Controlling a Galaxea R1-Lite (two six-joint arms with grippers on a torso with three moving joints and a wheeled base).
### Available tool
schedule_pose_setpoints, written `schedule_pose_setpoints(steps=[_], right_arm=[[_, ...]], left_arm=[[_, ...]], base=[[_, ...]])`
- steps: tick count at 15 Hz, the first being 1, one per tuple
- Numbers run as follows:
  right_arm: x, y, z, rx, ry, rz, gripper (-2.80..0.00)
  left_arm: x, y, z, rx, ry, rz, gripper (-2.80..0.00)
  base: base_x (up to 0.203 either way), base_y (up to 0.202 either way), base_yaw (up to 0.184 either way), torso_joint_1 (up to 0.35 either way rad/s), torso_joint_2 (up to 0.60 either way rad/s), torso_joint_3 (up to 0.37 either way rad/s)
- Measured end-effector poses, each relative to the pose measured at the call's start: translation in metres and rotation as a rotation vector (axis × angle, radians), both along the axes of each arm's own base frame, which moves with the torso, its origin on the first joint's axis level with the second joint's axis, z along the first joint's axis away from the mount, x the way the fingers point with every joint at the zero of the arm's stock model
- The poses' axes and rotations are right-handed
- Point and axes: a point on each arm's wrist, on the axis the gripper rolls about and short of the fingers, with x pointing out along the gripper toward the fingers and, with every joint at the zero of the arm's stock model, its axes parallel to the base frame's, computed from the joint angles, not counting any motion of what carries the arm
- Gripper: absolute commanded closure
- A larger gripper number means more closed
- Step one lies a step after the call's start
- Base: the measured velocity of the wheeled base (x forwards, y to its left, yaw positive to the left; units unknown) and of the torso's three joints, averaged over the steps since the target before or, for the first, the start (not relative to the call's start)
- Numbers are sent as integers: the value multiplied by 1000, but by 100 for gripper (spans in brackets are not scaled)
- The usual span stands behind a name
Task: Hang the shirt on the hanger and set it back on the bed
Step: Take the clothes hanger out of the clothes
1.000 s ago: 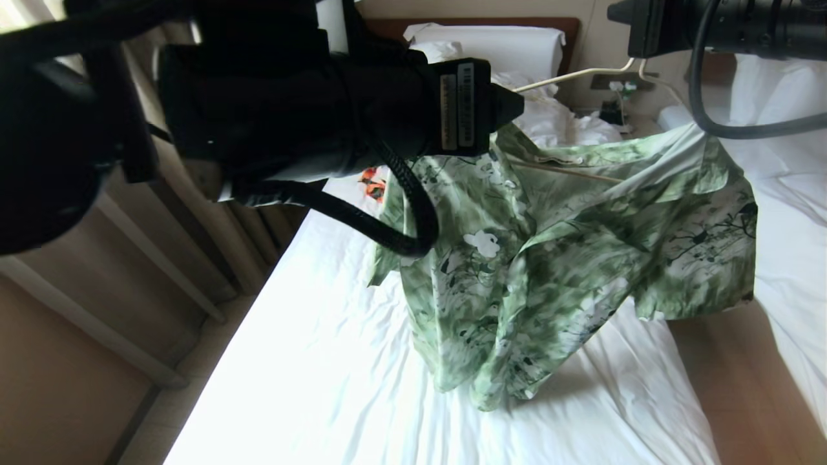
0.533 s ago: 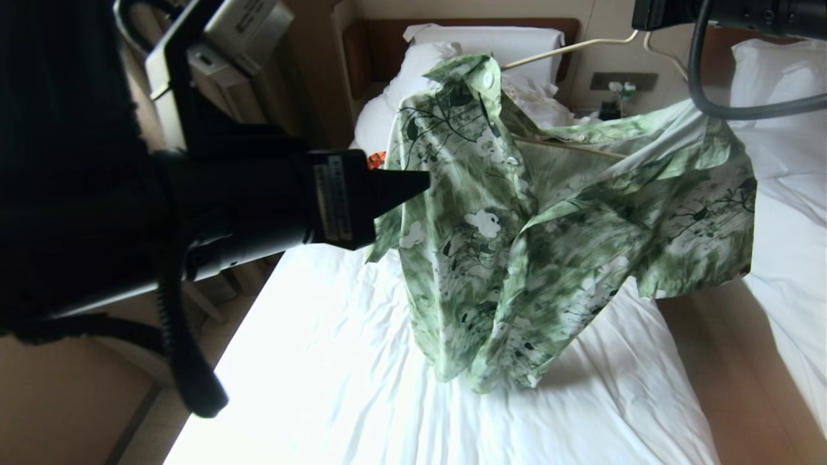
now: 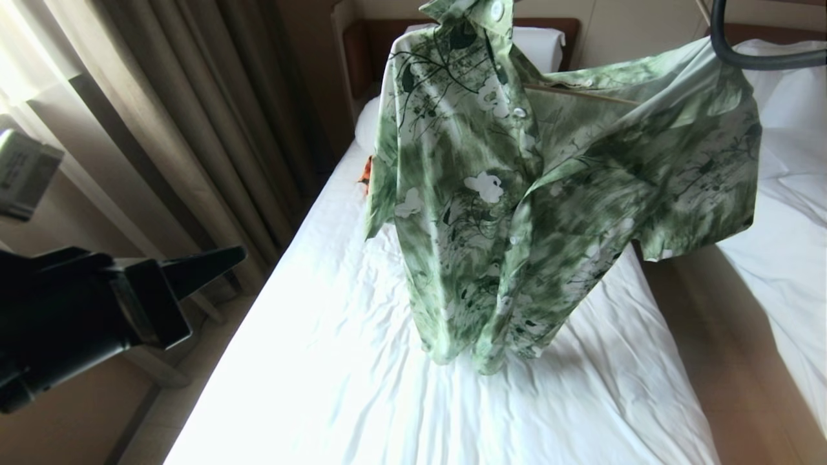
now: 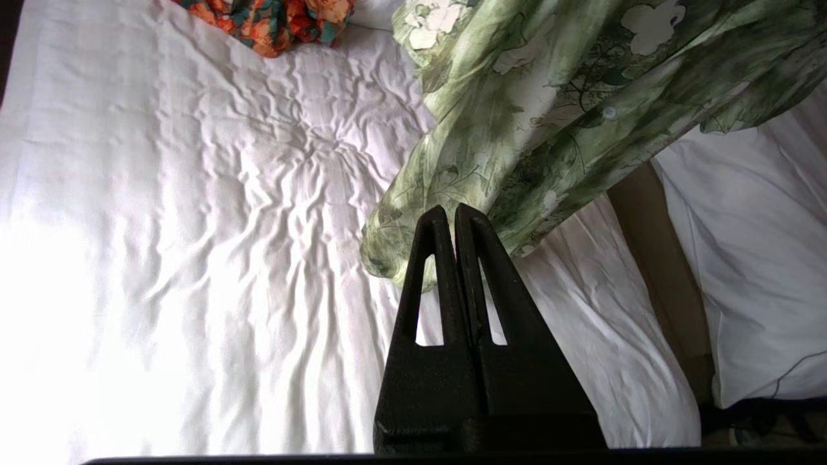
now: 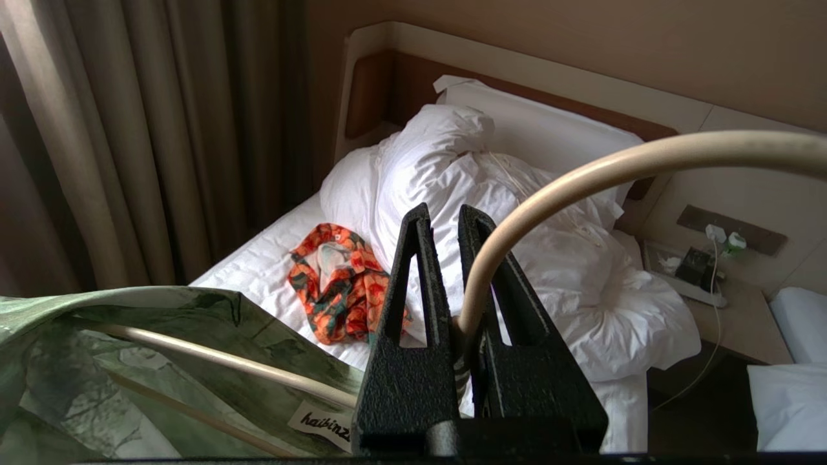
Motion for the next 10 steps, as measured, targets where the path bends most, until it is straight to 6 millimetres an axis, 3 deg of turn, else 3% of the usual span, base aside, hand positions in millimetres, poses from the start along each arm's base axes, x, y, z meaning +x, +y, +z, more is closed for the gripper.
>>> schedule_pose_setpoints(steps=[4, 10], right_arm=[[-7, -5, 7, -2, -29, -4, 0], [-21, -13, 16, 3, -65, 19, 0]], left_arm=[[-26, 26, -16, -101, 8, 67, 0], [-53, 49, -36, -133, -28, 160, 0]], base=[[0, 0, 0, 0, 0, 0], [0, 0, 0, 0, 0, 0]])
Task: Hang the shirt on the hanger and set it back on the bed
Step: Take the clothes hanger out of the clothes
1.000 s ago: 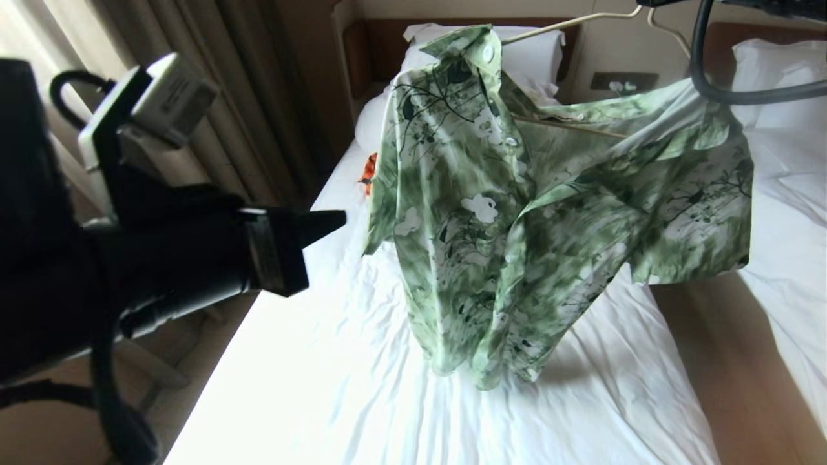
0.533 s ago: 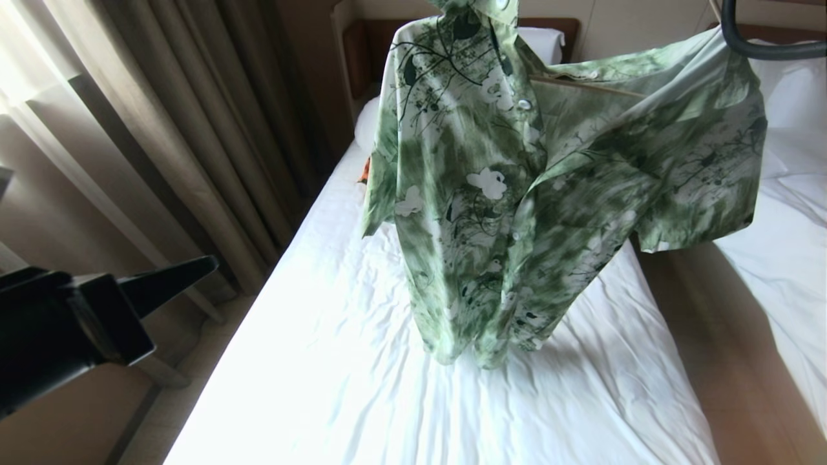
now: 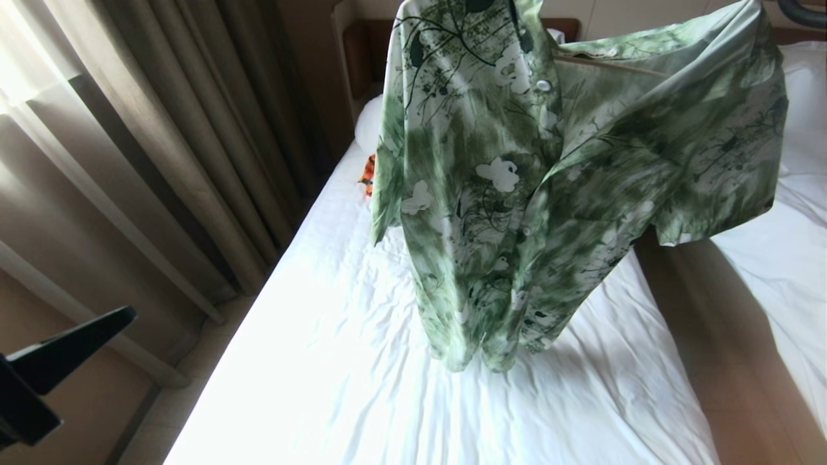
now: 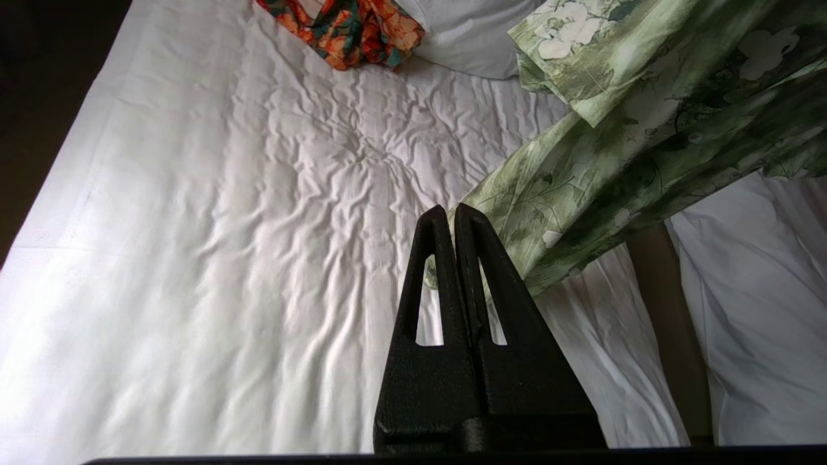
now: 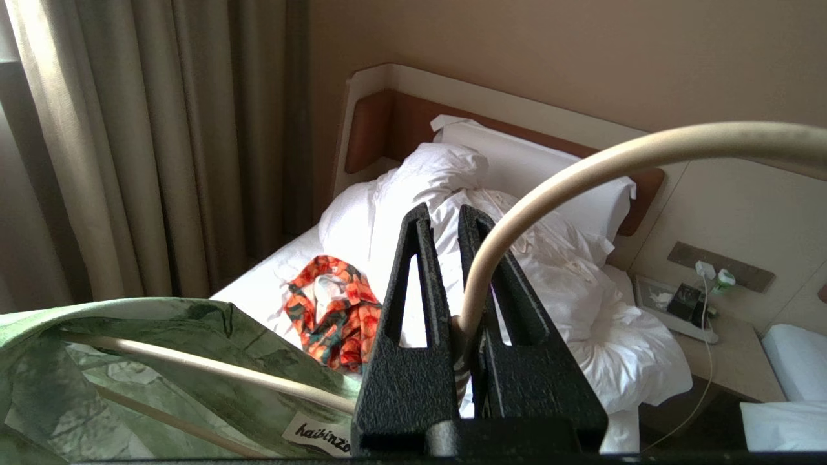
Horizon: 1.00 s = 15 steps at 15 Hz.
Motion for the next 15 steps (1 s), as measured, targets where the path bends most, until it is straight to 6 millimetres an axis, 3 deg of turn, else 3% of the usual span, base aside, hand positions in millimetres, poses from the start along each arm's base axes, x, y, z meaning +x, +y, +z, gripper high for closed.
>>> schedule_pose_setpoints(steps=[6, 15], right_arm=[[-8, -5, 5, 2, -22, -4, 0], [-10, -6, 6, 4, -24, -6, 0]], left_arm=[[-15, 11, -3, -23, -52, 67, 0], [-21, 14, -6, -28, -66, 80, 0]], base=[[0, 0, 0, 0, 0, 0], [0, 0, 0, 0, 0, 0]])
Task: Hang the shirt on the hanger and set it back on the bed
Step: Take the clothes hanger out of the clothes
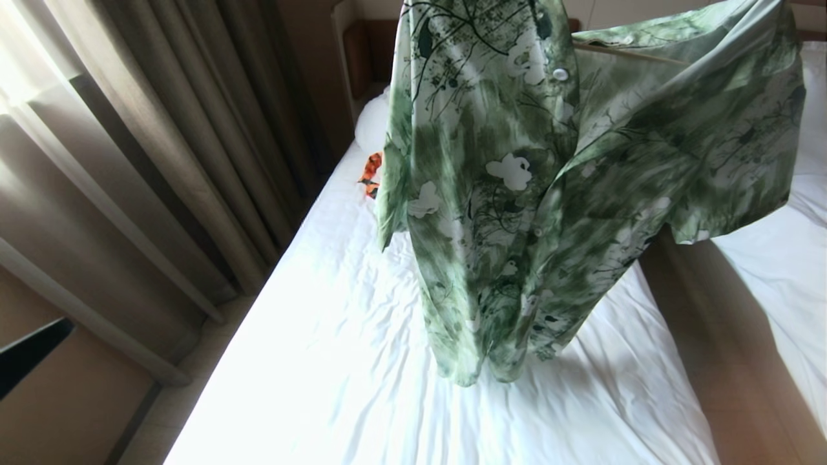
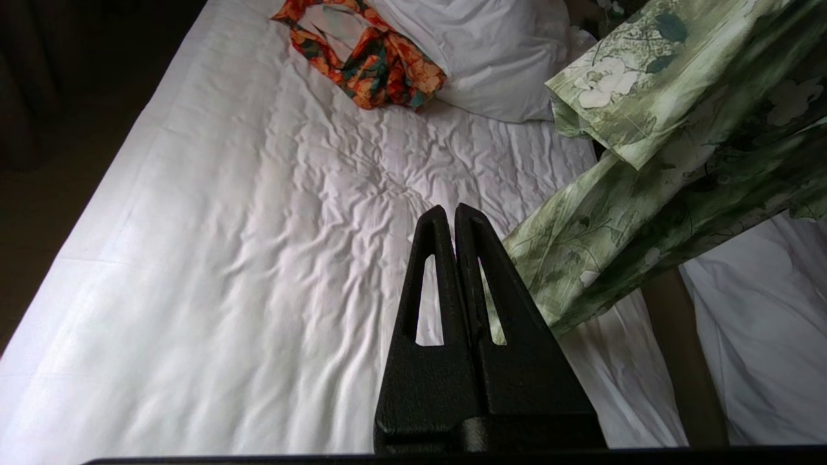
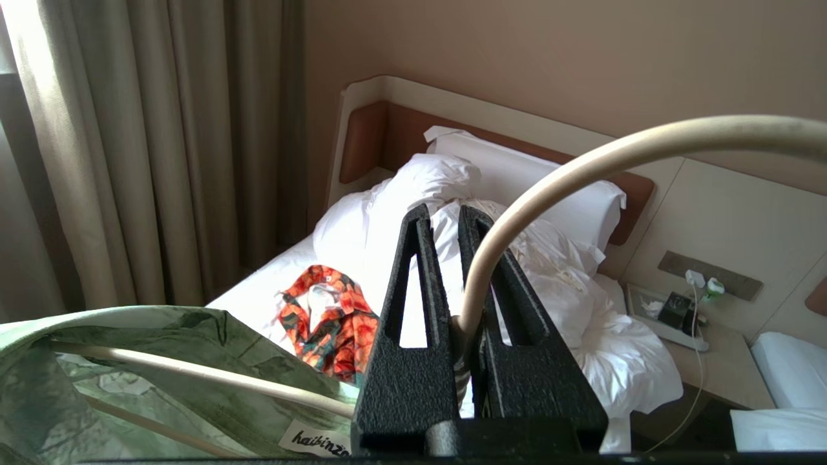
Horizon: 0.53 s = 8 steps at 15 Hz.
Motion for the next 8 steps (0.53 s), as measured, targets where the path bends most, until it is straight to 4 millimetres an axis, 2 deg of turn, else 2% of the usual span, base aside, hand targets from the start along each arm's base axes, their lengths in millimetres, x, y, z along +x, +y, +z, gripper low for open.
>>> schedule_pose_setpoints(steps=[6, 8], right_arm=[[0, -1, 0, 2, 3, -3, 0], [3, 1, -3, -3, 21, -3, 0]], left_arm=[[5, -2, 4, 11, 10, -2, 0], [11, -5, 15, 17, 17, 0, 0]], base=[[0, 0, 0, 0, 0, 0], [0, 0, 0, 0, 0, 0]])
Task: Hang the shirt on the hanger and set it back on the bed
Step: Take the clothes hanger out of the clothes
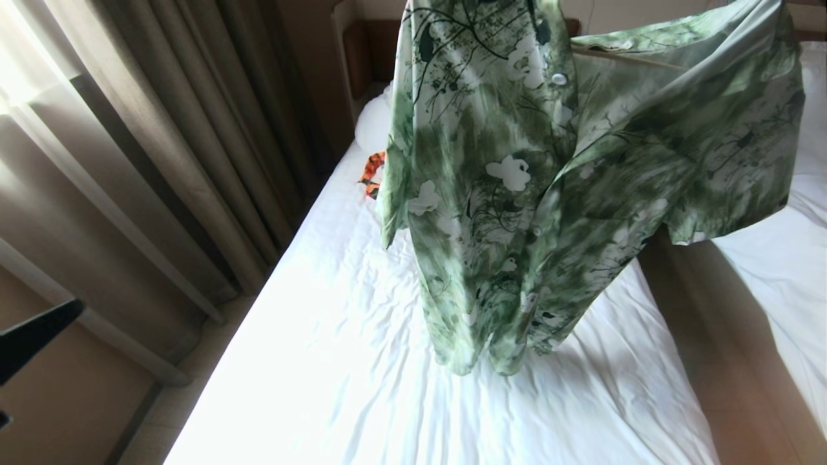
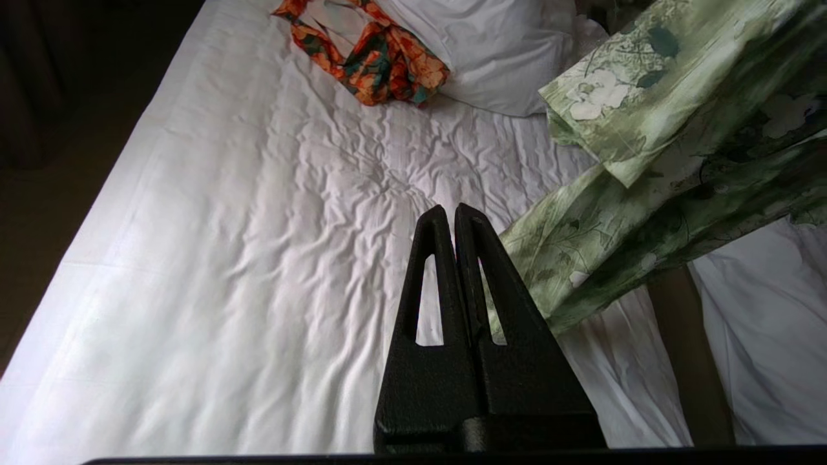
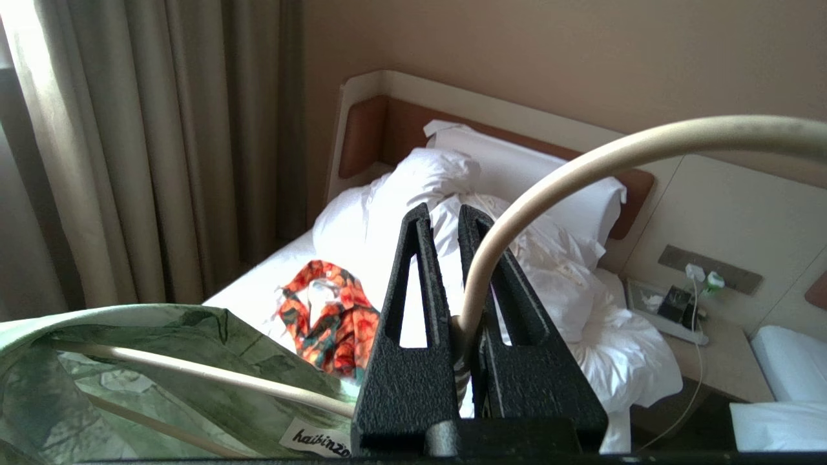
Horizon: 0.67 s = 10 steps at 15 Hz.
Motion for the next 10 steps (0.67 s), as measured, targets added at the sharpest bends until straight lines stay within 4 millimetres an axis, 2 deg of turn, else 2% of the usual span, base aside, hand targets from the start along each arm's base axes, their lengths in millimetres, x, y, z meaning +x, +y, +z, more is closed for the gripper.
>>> schedule_pose_setpoints(steps=[3, 5, 8, 10], right_arm=[[10, 7, -11, -3, 49, 12, 0], [18, 13, -20, -15, 80, 14, 0], [32, 22, -38, -44, 138, 17, 0], [42, 28, -49, -40, 142, 18, 0]], left_arm=[[13, -7, 37, 34, 23, -28, 0], [28, -19, 56, 61, 54, -94, 0], [52, -51, 76, 78, 71, -242, 0], [69, -76, 80, 86, 83, -308, 0]], base=[[0, 0, 0, 0, 0, 0], [0, 0, 0, 0, 0, 0], [0, 0, 0, 0, 0, 0], [0, 0, 0, 0, 0, 0]])
